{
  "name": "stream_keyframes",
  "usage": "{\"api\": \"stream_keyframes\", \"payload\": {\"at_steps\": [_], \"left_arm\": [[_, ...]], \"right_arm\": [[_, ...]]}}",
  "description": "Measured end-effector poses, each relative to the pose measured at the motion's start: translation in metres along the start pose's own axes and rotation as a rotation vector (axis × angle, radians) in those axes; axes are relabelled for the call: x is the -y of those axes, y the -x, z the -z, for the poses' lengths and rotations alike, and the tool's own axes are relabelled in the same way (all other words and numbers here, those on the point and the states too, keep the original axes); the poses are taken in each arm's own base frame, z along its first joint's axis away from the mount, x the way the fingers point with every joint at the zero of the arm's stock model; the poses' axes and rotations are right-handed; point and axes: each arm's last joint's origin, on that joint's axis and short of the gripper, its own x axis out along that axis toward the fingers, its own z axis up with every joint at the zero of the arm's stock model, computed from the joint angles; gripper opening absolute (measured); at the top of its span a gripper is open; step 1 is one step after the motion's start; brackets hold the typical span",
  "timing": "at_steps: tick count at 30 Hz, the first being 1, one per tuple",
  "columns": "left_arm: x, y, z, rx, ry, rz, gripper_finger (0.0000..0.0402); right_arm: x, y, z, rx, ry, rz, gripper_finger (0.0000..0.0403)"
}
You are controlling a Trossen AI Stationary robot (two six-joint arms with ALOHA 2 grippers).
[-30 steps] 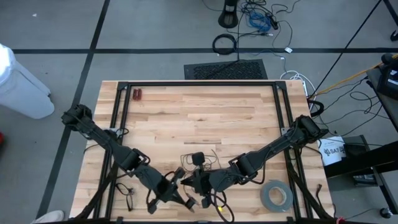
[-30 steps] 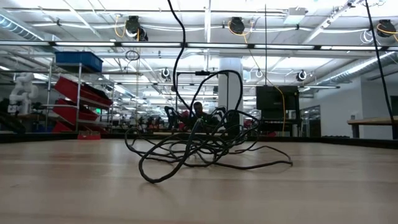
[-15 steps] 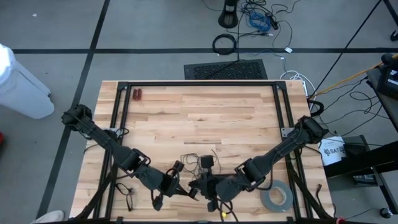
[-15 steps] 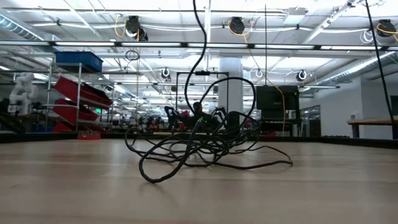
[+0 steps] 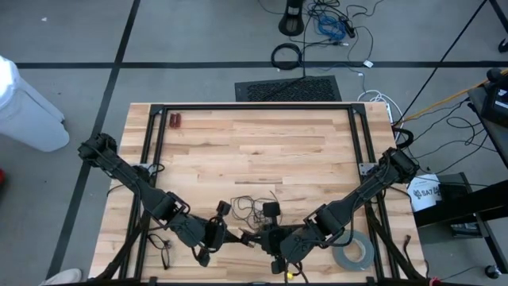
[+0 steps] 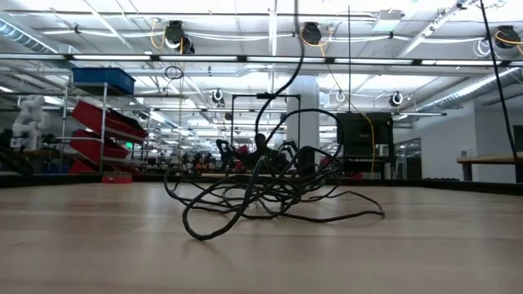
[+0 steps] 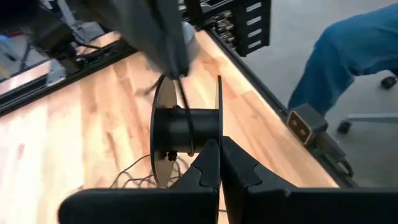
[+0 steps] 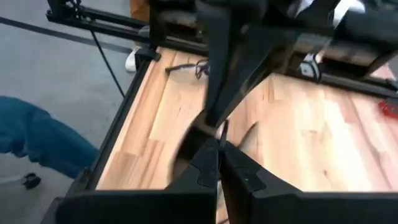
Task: Coil cords
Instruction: Coil the black wire on the spool
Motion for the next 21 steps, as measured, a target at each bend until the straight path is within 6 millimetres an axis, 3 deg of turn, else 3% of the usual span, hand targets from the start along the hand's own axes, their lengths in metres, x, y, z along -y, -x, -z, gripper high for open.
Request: {"api": "stream_keyframes", "payload": {"at_steps": [10,21], "left_arm": [[0.004,0.028,-0.011,0.060,-0.023,-0.097,0.0000],[0.012,0.031,-0.015,0.099,-0.079,-0.097,0.0000]], "right_arm": [[-0.003,0.002,0.004,-0.032,-0.014,-0.009,0.0000],[0.005,-0.004,0.009,-0.087,0.000,-0.005,0.0007]]}}
